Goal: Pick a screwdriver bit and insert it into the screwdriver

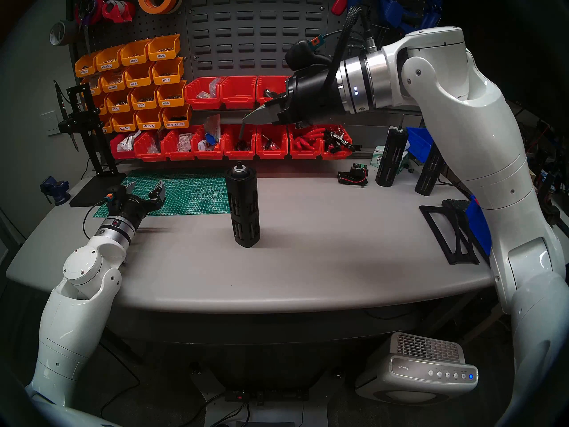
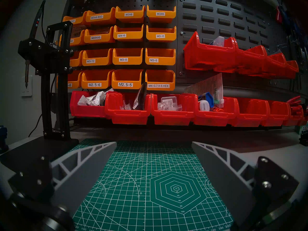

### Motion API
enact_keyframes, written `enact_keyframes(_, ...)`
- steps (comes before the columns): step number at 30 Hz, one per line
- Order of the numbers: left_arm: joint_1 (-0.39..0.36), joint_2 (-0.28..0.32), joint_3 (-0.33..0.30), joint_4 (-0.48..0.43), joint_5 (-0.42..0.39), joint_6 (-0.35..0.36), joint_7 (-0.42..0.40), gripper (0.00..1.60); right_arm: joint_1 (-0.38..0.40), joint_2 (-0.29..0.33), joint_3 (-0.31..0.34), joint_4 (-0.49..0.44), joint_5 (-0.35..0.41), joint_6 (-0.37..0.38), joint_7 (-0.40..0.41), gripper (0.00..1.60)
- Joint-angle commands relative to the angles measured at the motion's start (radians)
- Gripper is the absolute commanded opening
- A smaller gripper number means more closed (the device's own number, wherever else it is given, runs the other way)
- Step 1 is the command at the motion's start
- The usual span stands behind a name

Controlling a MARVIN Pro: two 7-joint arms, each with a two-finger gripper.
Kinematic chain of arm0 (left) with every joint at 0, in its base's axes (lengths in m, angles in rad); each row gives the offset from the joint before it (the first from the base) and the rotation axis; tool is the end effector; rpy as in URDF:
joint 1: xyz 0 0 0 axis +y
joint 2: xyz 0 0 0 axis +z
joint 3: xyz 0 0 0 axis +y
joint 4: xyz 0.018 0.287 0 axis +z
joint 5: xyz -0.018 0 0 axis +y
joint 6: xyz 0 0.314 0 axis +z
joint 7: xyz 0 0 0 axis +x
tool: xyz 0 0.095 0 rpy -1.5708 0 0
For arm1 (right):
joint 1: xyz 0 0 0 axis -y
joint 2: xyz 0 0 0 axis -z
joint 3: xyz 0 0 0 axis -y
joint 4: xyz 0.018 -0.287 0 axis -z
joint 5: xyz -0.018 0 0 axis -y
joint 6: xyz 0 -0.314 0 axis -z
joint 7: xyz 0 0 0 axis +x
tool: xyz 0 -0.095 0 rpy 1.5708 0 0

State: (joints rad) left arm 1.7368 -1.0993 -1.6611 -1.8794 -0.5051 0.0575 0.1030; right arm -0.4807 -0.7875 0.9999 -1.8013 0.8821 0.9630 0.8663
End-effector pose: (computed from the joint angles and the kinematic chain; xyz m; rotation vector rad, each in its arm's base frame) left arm 0.3829 0.1245 -0.2151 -2.1137 -0.0733 -2.3123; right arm 0.4095 0.0450 0.0730 -1.7244 -1.3627 -1.1845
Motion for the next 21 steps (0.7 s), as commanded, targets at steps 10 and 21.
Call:
enact_keyframes(10,-0.024,0.001,-0.009,-0.028,-0.001,-0.015,-0.001,1.6,0.149,0.071,-0.11,0.011,0.069,-0.008,0.107,0.0)
enact_keyframes(21,-0.024,0.001,-0.009,-0.028,-0.001,-0.014,-0.001,1.6,0.227,0.062,-0.187,0.048,0.081,-0.035,0.116,0.0)
